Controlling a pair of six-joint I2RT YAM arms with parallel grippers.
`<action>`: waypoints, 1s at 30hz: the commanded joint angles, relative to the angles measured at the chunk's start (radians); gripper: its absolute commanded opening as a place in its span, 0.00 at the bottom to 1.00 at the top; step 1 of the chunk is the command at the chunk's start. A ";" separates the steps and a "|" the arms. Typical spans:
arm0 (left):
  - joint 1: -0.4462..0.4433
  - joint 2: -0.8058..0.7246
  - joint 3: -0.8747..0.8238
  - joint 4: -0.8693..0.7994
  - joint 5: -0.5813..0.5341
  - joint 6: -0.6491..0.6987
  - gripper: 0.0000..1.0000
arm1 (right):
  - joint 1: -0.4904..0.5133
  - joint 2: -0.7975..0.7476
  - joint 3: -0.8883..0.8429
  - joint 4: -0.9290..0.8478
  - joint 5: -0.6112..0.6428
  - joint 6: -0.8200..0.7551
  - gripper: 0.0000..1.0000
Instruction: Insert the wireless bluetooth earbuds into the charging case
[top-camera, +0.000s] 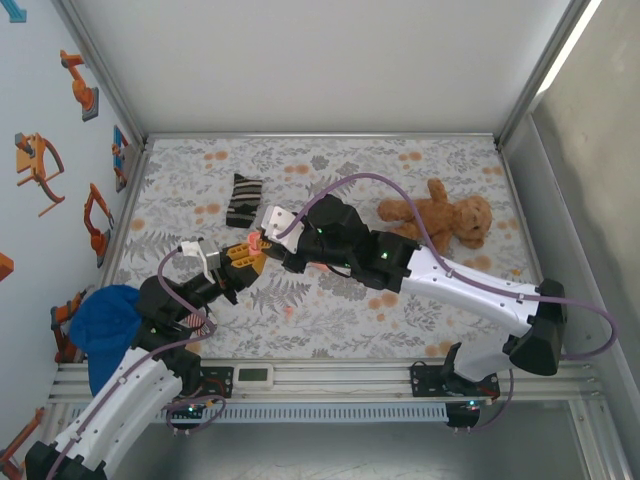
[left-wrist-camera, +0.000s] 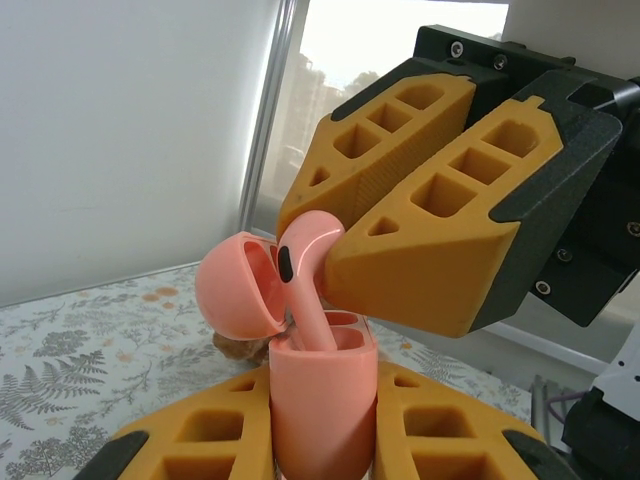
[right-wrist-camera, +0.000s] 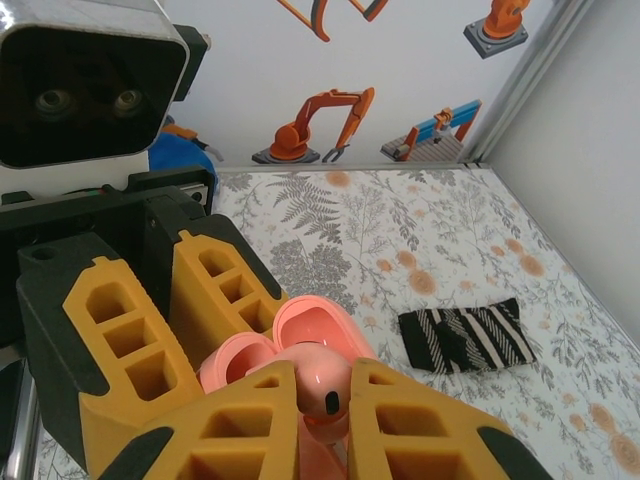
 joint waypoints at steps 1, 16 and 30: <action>-0.003 -0.013 0.025 0.021 0.008 0.010 0.00 | 0.008 -0.006 0.036 -0.043 -0.026 -0.022 0.14; -0.007 -0.019 0.025 0.009 0.003 0.013 0.00 | 0.007 -0.019 0.045 -0.049 -0.073 -0.006 0.24; -0.008 -0.038 0.021 -0.009 -0.004 0.016 0.00 | 0.008 -0.075 0.040 -0.012 -0.014 0.055 0.42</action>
